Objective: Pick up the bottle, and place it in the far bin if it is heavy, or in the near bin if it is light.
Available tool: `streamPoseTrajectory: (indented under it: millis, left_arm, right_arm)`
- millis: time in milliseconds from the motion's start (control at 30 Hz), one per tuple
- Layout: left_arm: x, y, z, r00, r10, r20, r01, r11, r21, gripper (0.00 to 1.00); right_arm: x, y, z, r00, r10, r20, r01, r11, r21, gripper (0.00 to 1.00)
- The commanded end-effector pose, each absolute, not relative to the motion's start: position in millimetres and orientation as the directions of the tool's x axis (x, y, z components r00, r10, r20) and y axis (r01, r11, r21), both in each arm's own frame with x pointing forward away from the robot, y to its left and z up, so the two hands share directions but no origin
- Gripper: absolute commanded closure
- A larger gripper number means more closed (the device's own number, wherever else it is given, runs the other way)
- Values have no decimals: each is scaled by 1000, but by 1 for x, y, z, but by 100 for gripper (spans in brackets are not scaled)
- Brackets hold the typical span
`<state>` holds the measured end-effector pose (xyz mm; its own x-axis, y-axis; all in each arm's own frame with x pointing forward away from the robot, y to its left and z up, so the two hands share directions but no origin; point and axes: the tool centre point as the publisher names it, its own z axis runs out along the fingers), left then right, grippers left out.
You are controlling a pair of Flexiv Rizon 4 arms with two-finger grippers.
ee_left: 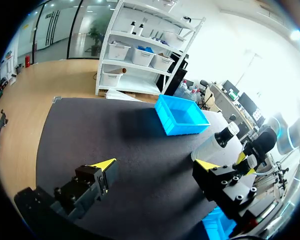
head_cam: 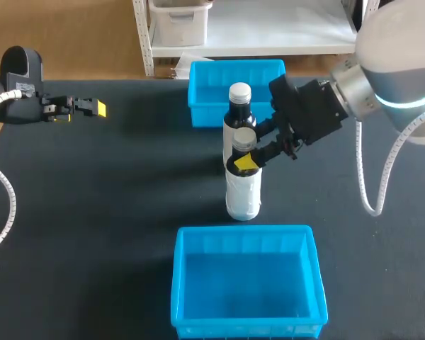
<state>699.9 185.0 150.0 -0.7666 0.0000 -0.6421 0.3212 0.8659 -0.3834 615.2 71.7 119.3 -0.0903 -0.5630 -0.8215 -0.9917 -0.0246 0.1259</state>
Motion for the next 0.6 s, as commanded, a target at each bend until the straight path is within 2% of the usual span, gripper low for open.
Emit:
streamPoseTrajectory:
  millis: [33,67,133,600]
  left_arm:
    - [700,185,150,-767,0,-642,321,866,-383,0]
    - [700,185,150,-767,0,-642,321,866,-383,0]
    - [700,185,150,-767,0,-642,321,866,-383,0]
    - [700,185,150,-767,0,-642,321,866,-383,0]
  right_arm:
    - [612,71,117,-92,-560,-823,-992,-25,127,18]
    - [612,70,117,-92,-560,-823,-992,-25,128,9]
    - [612,70,117,-93,-559,-824,-991,-24,128,0]
    - [612,69,118,-91,-553,-828,-992,-22,124,0]
